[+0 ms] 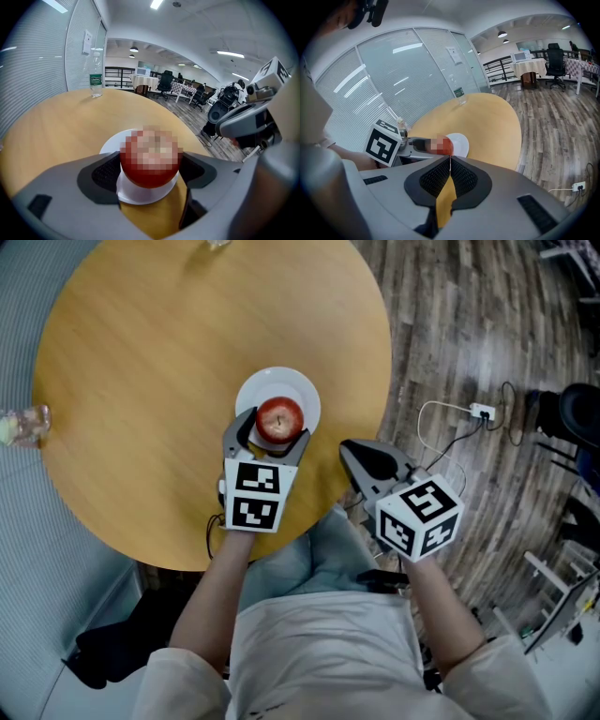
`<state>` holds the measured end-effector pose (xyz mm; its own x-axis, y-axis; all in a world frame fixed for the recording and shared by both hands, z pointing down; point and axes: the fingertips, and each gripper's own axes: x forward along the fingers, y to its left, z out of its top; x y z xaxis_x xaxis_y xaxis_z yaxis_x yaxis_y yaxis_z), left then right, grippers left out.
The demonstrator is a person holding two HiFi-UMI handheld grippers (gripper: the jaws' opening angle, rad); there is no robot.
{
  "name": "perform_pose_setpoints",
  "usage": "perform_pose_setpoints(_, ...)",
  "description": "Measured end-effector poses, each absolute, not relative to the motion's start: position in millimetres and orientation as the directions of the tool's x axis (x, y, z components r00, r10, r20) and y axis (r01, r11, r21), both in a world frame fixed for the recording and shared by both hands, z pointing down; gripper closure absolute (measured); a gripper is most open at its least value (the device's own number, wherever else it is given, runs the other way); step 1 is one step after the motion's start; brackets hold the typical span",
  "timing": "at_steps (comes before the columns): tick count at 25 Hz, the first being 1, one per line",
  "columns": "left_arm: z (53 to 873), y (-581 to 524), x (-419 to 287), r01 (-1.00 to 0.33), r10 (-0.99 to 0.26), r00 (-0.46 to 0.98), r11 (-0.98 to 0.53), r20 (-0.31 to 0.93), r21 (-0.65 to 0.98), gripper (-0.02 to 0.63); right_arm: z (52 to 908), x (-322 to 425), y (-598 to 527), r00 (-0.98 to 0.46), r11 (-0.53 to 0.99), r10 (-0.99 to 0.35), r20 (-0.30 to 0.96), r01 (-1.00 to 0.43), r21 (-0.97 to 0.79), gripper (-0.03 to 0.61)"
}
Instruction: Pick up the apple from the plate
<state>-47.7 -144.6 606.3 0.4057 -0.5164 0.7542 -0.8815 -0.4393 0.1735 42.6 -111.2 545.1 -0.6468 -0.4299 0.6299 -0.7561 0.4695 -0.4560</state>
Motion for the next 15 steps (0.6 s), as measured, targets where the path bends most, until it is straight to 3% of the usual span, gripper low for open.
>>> perform_pose_setpoints(15, 570, -121, -52, -0.896, -0.558, 0.39, -0.414, 0.733, 0.162, 0.224, 512, 40, -97, -0.66, 0.521, -0.446, 0.605, -0.741, -0.424, 0.548)
